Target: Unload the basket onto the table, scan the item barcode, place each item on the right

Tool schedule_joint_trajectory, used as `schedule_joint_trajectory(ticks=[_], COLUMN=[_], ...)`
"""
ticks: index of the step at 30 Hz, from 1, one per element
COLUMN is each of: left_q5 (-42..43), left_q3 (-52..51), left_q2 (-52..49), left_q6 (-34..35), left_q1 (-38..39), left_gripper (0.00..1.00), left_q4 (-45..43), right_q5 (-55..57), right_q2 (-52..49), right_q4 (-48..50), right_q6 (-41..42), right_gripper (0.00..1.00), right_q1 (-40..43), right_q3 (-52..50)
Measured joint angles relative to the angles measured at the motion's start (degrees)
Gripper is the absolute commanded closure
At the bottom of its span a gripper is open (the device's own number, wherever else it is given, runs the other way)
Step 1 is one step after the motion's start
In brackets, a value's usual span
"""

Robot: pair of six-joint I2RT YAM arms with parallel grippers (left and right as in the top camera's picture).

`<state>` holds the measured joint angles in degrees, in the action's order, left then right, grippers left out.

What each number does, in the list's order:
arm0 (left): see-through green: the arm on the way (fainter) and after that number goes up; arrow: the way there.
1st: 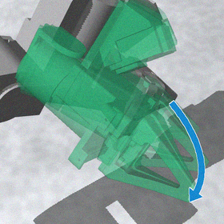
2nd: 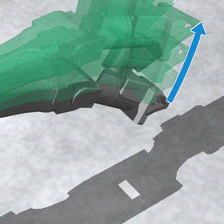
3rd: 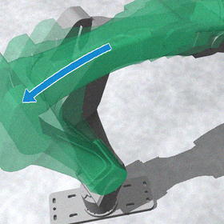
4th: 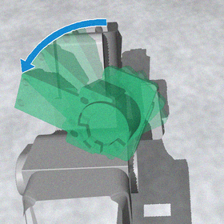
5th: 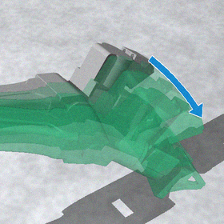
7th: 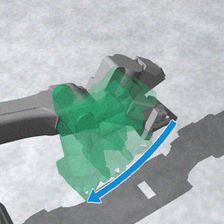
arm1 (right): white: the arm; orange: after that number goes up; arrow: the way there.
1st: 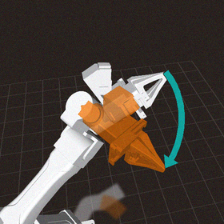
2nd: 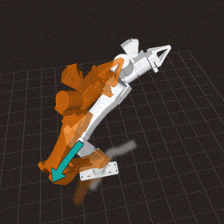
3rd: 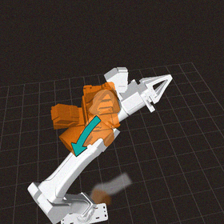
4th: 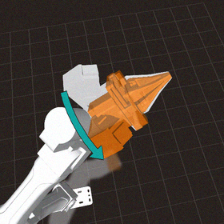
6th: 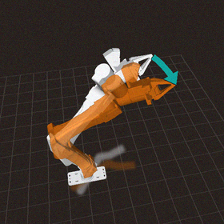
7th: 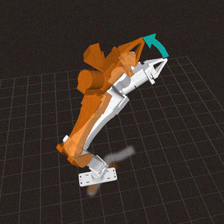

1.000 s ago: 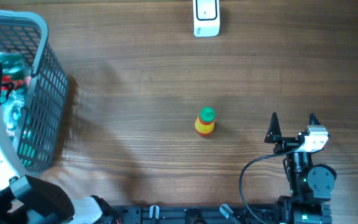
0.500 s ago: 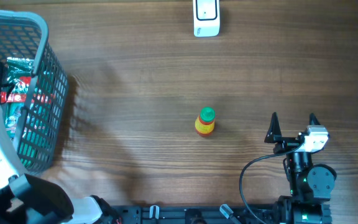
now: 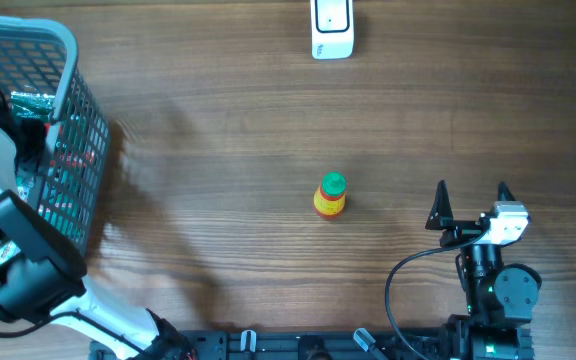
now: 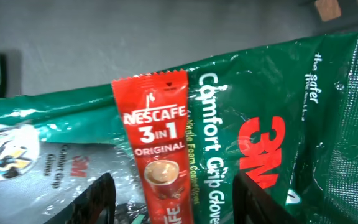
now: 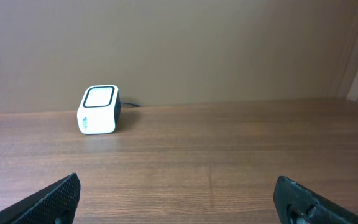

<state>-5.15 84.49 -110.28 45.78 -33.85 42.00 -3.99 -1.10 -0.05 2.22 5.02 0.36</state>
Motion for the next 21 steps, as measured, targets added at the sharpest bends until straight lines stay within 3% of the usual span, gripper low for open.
schedule_joint_trajectory(ticks=[7, 10, 15, 21], left_q5=[0.6, 0.8, 0.7, 0.8], left_q3=[0.0, 0.0, 0.0, 0.0], left_q2=[-0.9, -2.3, -4.7, -4.9], left_q6=[0.0, 0.0, -0.1, -0.2], left_q1=[0.5, 0.9, 1.6, 2.0], left_gripper=[0.55, 0.65, 0.96, 0.96], left_q4=[-0.5, -0.5, -0.4, -0.4], right_q5=[0.0, 0.0, 0.0, 0.0], right_q2=[0.0, 0.0, 0.0, 0.0], right_q4=[0.0, 0.0, 0.0, 0.0], right_q6=[0.0, 0.0, 0.0, 0.0], right_gripper=[0.0, 0.0, 0.01, 0.0], right_q1=[0.0, 0.0, 0.0, 0.0], right_q3=[0.0, 0.0, 0.0, 0.0])
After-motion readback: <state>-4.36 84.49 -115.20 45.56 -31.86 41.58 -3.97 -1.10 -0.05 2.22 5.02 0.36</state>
